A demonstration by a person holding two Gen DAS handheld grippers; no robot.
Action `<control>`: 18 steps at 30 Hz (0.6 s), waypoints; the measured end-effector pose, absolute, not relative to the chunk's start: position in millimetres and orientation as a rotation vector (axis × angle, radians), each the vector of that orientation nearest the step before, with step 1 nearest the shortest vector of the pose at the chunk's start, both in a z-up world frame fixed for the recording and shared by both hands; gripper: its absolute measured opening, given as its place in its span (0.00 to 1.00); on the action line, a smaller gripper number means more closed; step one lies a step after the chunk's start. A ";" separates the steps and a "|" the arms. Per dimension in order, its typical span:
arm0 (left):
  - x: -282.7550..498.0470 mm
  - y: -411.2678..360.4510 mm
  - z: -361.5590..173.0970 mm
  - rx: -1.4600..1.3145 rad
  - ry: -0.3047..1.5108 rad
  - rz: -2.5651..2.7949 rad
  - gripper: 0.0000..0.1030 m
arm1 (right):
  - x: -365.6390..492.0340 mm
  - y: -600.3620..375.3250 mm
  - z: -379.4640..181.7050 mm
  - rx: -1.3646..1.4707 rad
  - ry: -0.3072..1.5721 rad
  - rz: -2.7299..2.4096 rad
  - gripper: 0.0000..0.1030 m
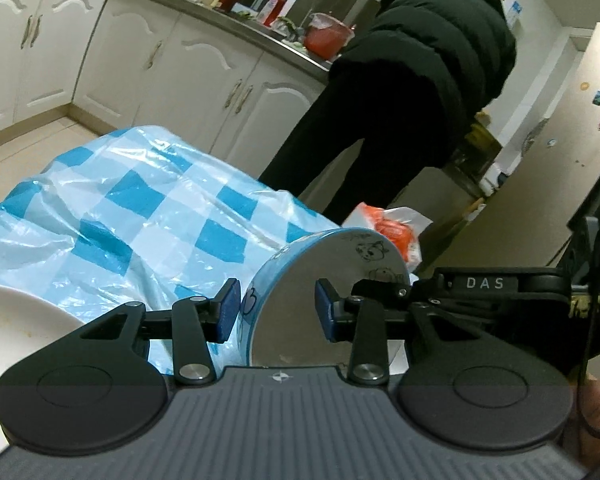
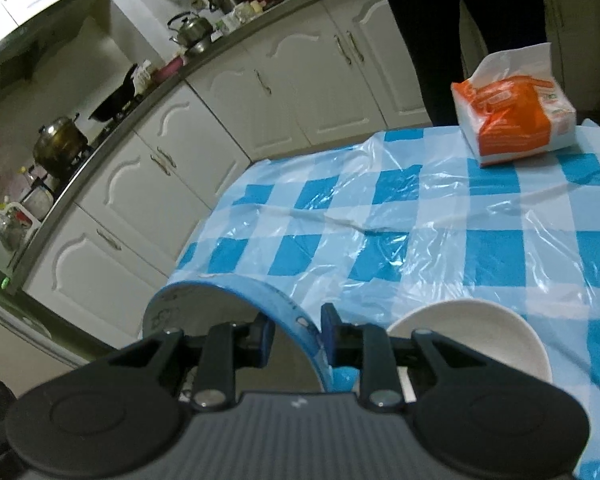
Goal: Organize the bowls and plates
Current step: 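Lift the blue cartoon bowl off the cloth with both grippers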
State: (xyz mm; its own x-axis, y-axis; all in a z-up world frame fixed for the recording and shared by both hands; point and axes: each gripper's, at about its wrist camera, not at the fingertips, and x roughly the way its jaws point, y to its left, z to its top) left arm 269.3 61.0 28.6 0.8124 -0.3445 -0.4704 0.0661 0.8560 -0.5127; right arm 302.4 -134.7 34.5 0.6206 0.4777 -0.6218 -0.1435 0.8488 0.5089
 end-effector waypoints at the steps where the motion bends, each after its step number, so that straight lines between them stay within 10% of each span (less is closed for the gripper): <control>1: 267.6 60.8 30.0 -0.501 0.581 -0.236 0.41 | 297.6 -135.9 36.8 0.443 0.824 0.367 0.23; 18: 234.1 40.8 44.4 -0.447 0.538 -0.435 0.38 | 201.9 -178.2 46.5 0.553 0.756 0.293 0.22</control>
